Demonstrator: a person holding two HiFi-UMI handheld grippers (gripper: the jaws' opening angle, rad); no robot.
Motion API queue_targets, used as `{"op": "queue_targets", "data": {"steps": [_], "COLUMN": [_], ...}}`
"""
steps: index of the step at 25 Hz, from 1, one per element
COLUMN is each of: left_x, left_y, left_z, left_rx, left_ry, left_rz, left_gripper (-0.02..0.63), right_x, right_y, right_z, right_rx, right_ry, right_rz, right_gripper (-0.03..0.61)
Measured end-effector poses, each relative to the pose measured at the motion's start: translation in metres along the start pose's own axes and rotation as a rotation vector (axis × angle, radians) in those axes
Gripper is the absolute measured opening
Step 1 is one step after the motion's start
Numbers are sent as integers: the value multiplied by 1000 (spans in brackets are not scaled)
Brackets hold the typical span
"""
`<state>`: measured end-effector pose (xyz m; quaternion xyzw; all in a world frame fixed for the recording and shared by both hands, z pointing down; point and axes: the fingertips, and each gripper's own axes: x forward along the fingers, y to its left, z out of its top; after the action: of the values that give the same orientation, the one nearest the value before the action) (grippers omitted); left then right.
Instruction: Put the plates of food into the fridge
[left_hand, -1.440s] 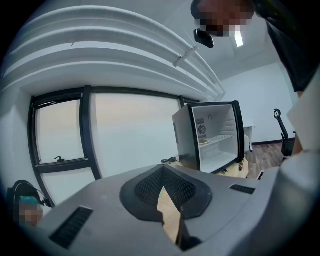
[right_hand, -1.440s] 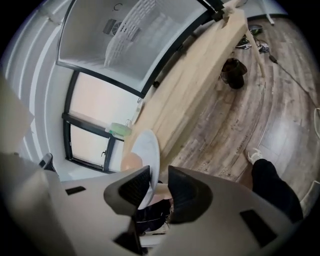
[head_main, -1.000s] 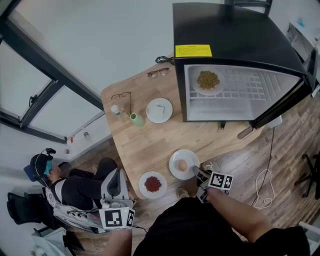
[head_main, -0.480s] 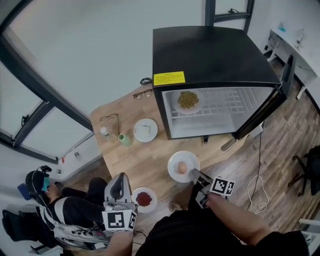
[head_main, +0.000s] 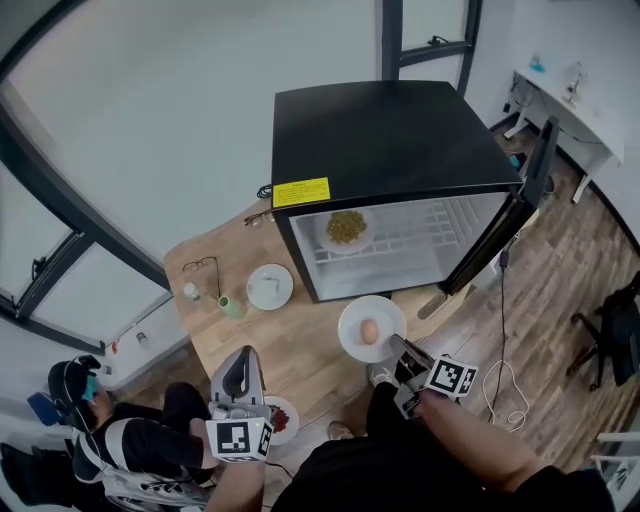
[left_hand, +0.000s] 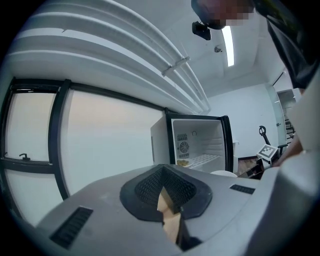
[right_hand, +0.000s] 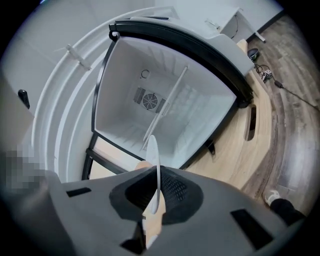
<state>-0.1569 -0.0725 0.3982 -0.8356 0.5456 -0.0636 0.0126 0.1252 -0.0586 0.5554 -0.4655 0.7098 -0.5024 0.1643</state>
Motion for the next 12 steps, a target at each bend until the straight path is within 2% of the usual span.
{"op": "queue_targets", "data": {"steps": [6,12], "left_x": [30,54], "left_y": [-18,-21], "left_z": [16,33], "left_rx": [6,21], "left_ry": [-31,-52], "left_rz": [-42,-35], "left_gripper": [3,3], "right_x": [-8,-6], "right_y": [9,19], "right_z": [48,95], "right_rx": [3,10], "right_ry": [-82,-170], "right_rz": [11,72], "right_gripper": [31,31]}}
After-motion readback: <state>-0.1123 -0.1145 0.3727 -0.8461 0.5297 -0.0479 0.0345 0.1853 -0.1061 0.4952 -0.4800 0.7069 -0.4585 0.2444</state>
